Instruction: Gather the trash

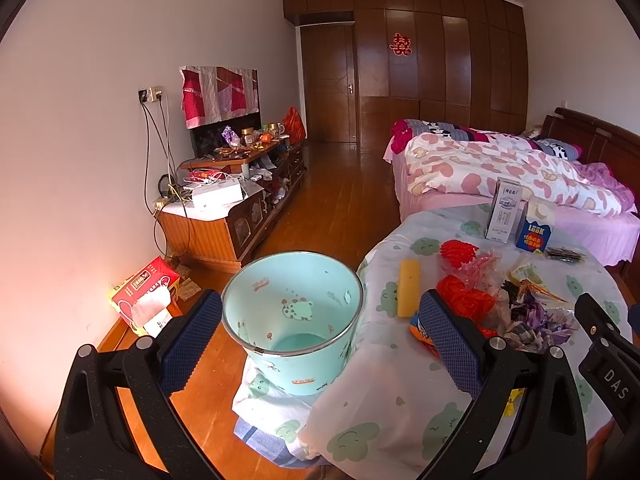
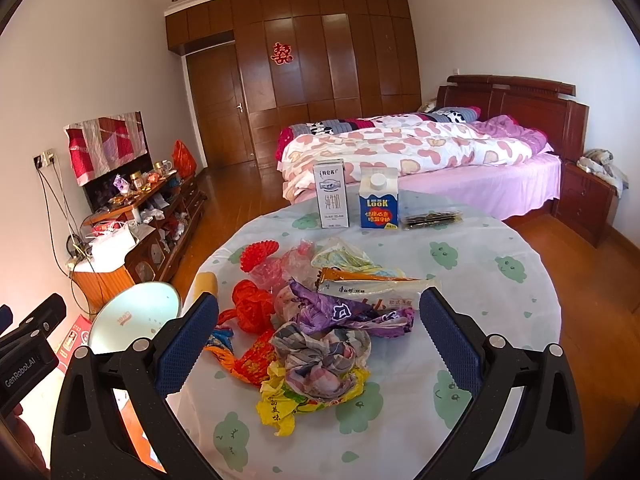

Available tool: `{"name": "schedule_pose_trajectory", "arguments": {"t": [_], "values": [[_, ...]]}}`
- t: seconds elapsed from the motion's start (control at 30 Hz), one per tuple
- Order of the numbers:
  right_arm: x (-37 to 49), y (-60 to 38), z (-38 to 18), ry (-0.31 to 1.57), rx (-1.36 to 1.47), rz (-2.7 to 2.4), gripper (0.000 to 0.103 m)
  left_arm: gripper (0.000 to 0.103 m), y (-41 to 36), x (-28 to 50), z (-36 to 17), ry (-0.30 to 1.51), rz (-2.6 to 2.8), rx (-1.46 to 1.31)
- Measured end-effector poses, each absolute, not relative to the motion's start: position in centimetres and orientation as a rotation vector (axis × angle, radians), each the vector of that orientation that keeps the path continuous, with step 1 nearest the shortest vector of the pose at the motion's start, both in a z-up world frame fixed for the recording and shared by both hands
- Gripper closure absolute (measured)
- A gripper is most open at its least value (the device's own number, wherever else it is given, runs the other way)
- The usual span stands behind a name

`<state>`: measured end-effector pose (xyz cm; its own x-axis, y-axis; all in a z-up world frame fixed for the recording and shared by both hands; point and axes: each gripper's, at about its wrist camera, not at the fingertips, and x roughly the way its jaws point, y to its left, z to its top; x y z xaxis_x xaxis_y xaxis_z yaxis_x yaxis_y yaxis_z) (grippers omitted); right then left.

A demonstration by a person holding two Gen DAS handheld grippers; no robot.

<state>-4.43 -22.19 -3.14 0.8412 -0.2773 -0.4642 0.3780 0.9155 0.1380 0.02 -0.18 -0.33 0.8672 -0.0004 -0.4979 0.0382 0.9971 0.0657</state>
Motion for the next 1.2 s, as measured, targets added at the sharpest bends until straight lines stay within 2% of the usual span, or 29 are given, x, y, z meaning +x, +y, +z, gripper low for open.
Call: {"name": "schedule_pose_trajectory", "arguments": {"t": [1.2], "values": [[-4.67,-22.41,-2.87,0.446,0.233,-0.350,0.005,0.006,-0.02,-0.05,-0.34,0.521,-0.022,0.069]]}}
